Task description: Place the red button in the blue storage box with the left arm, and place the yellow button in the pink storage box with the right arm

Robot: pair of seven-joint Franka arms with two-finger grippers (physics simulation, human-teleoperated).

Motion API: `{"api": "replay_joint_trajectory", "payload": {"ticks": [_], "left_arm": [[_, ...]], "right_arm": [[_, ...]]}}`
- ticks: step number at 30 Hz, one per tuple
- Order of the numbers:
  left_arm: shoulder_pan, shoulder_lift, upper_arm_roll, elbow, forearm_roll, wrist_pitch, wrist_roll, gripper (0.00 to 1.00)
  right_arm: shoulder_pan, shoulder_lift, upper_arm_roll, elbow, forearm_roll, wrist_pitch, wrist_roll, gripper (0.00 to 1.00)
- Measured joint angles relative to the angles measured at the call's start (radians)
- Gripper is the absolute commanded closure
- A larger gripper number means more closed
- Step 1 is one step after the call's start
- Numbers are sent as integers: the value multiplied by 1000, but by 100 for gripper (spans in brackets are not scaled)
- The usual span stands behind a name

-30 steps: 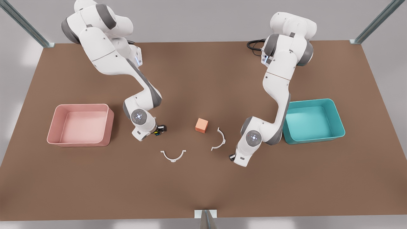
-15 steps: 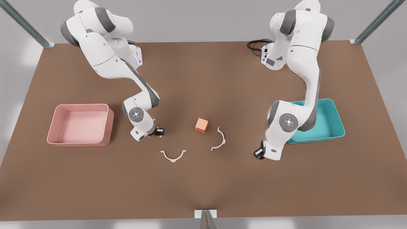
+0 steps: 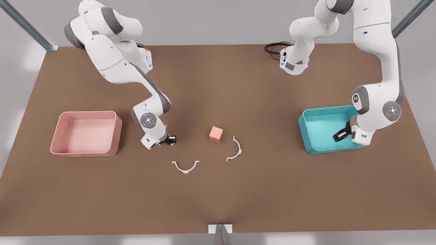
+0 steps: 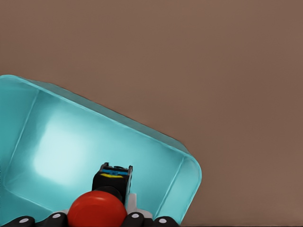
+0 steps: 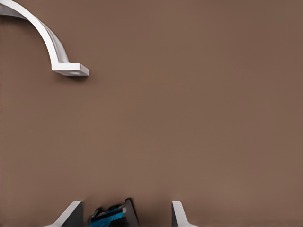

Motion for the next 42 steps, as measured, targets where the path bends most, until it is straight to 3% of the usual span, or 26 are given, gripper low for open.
{"api": "replay_joint_trajectory", "payload": {"ticks": [3,4,5,6,9,10,11,16,20,23,28,30,32,35,36,37,38,42], "left_arm": [[13,-7,3,-128,1,70,89,51],[14,-4,5,-164,1,98,116,51],[14,3,5,-188,1,124,141,51],[14,17,6,-201,2,148,165,51],[14,54,6,-213,2,204,229,49],[14,64,6,-214,1,219,249,21],[13,69,6,-214,0,232,268,0],[11,74,6,-214,-3,271,349,0],[1,46,5,-201,-3,282,395,0],[-56,41,2,-12,-3,229,401,0],[-152,183,-1,576,0,-68,368,0],[-161,111,-1,658,1,-211,360,0],[-161,49,0,669,2,-318,357,0],[-157,-5,0,644,3,-422,355,0],[-155,-11,0,641,3,-446,355,0],[-155,-13,0,639,3,-467,355,0],[-155,-16,0,637,3,-485,355,0],[-155,-34,0,615,3,-532,354,0]], "right_arm": [[1,0,3,-18,-1,0,4,24],[1,0,3,-26,-2,0,5,32],[0,0,3,-31,-1,0,6,54],[0,-1,4,-34,2,1,4,66],[0,-2,4,-35,10,6,-7,66],[0,-3,4,-34,11,7,-11,66],[0,-8,4,-27,11,7,-14,66],[-31,-45,8,196,14,-139,-43,66],[-172,-141,11,216,16,-266,-98,65],[-316,-170,12,219,16,-335,-172,65],[-467,-164,16,209,22,-387,-317,63],[-611,-167,109,164,39,-400,-379,63],[-755,-175,221,104,48,-413,-435,60],[-826,-158,264,53,53,-418,-508,56],[-837,-138,264,51,52,-412,-528,43],[-844,-119,264,59,50,-407,-546,9],[-847,-97,264,78,46,-402,-563,0],[-848,-66,264,136,41,-393,-621,0]]}}
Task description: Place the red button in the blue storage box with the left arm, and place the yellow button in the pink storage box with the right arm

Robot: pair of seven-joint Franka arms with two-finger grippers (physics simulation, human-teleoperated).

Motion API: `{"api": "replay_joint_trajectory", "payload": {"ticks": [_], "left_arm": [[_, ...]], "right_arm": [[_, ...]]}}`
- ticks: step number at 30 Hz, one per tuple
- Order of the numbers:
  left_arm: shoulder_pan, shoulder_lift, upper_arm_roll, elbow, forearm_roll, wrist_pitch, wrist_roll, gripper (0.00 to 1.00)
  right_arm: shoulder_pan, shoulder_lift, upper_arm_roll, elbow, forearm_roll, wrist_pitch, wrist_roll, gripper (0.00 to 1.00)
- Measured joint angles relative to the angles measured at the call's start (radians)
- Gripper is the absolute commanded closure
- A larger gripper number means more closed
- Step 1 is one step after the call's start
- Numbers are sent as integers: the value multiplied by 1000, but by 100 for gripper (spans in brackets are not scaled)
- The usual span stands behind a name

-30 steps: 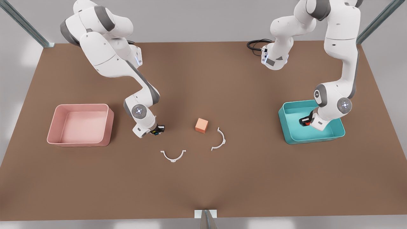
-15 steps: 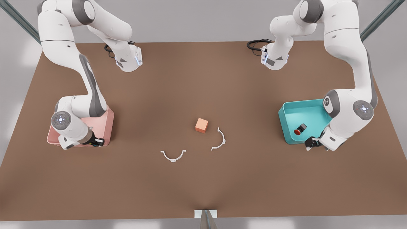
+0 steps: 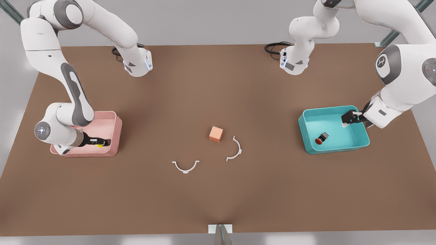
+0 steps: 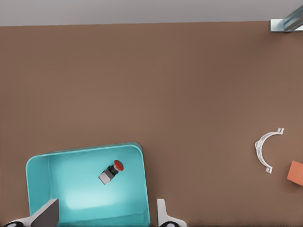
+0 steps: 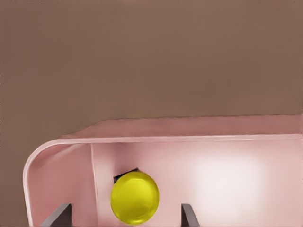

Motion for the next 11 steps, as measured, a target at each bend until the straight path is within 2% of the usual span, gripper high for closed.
{"api": "replay_joint_trajectory", "payload": {"ticks": [2,4,5,6,7,8,9,11], "left_arm": [[-1,-1,0,-1,1,-14,0,0],[-3,-3,0,-1,3,-25,0,0],[-4,-4,0,-1,3,-29,-1,0],[-4,-4,0,-1,4,-33,-1,0],[-4,-5,0,-1,4,-36,-1,0],[-4,-4,0,-1,4,-39,-1,0],[-4,-4,0,-1,4,-41,-1,0],[-5,-4,0,-1,4,-44,-1,0]], "right_arm": [[38,-3,26,174,-11,-30,-26,0],[70,-25,91,378,-36,-95,-48,0],[116,-72,85,415,-44,-124,-55,0],[292,-159,-84,401,-11,-153,-57,0],[510,-226,-311,370,44,-184,-57,0],[639,-259,-431,355,79,-225,-50,0],[711,-277,-487,347,97,-262,-43,0],[765,-285,-532,347,121,-319,-30,0]]}}
